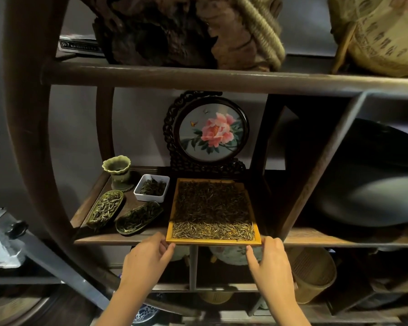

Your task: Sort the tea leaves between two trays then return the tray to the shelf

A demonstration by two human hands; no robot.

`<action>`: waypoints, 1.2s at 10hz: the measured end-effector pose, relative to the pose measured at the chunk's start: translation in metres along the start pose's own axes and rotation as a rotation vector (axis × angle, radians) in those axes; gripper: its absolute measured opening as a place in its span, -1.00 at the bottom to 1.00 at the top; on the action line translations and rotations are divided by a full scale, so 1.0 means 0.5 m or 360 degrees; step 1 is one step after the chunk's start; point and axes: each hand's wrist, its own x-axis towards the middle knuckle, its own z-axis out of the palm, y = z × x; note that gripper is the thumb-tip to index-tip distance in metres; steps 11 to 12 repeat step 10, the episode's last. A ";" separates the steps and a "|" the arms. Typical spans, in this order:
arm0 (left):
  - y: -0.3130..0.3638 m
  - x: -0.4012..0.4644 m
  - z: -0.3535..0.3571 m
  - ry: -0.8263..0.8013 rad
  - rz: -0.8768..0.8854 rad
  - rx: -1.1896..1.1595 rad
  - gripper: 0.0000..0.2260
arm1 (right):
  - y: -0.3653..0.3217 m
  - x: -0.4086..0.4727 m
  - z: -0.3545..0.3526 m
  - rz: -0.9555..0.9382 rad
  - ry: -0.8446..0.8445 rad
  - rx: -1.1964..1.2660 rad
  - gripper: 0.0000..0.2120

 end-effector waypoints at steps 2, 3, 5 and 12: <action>-0.009 0.002 0.003 -0.0014 0.0027 0.0007 -0.86 | 0.002 -0.001 0.002 -0.0012 -0.0002 0.0008 -0.76; -0.009 0.005 0.000 -0.0013 0.0062 0.0017 -0.84 | 0.002 -0.002 -0.003 -0.0024 -0.0014 -0.0034 -0.75; -0.012 0.006 -0.025 0.0077 0.0120 0.0073 -0.79 | -0.008 -0.014 -0.030 -0.0092 -0.0031 -0.0241 -0.77; 0.205 -0.085 -0.202 0.0360 0.0849 0.0486 -0.42 | -0.106 -0.057 -0.261 -0.0956 0.0170 -0.0511 -0.32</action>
